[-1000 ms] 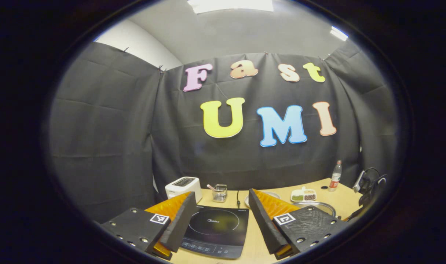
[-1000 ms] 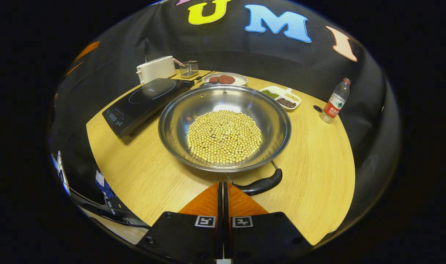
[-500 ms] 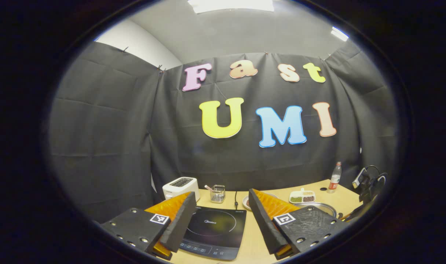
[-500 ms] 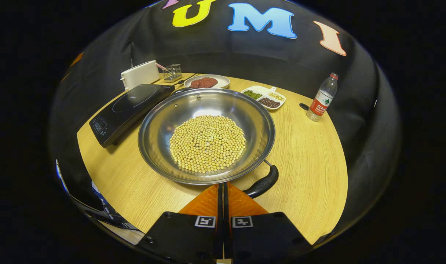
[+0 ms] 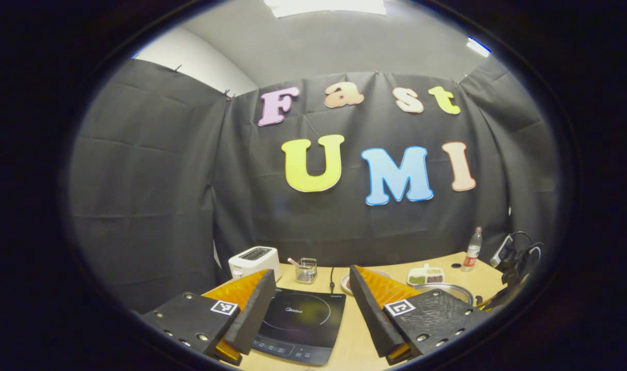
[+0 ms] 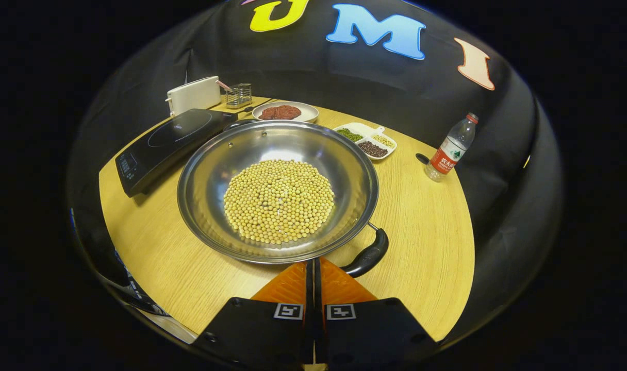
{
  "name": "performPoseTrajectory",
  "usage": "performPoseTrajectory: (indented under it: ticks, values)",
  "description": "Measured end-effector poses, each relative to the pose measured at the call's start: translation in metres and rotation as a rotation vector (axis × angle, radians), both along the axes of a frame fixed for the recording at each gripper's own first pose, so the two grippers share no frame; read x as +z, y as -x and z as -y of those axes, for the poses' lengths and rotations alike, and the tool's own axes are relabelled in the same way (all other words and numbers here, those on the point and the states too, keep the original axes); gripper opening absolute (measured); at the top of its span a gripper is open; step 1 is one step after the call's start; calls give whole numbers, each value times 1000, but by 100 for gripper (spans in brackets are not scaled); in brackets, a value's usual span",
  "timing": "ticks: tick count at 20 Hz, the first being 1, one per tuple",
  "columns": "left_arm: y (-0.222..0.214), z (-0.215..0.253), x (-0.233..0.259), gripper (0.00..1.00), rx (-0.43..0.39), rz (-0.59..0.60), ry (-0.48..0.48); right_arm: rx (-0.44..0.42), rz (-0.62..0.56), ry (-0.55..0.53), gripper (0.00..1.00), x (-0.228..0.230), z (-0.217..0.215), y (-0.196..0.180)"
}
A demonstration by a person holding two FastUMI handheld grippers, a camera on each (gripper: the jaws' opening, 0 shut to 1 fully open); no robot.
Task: First push the handle of the pot to place it horizontally, then grasp the pot with both hands and set it on the induction cooktop.
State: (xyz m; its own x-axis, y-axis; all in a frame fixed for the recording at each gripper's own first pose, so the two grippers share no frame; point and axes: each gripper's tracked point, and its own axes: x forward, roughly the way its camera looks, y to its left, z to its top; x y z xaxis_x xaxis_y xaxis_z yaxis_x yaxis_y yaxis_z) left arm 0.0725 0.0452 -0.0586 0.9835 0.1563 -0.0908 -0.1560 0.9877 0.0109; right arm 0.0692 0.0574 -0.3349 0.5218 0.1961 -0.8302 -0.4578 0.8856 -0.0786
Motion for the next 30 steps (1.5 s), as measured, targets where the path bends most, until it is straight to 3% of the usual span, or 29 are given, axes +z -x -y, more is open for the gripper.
performPoseTrajectory:
  ticks: [15, 25, 29, 30]
  values:
    - [-14, 14, -11, 85, 52, -34, -25, -36, -5, -38, 0, -7, 11, -46]
    - [-44, 48, -27, 88, -20, -52, -41, -158, 31, -98, 2, -2, 21, -76]
    - [-59, 54, -33, 85, -66, -53, -39, -207, 121, -136, 2, 30, 21, -81]
    - [-64, 59, -34, 90, -85, -51, -30, -220, 142, -153, 2, 38, 19, -82]
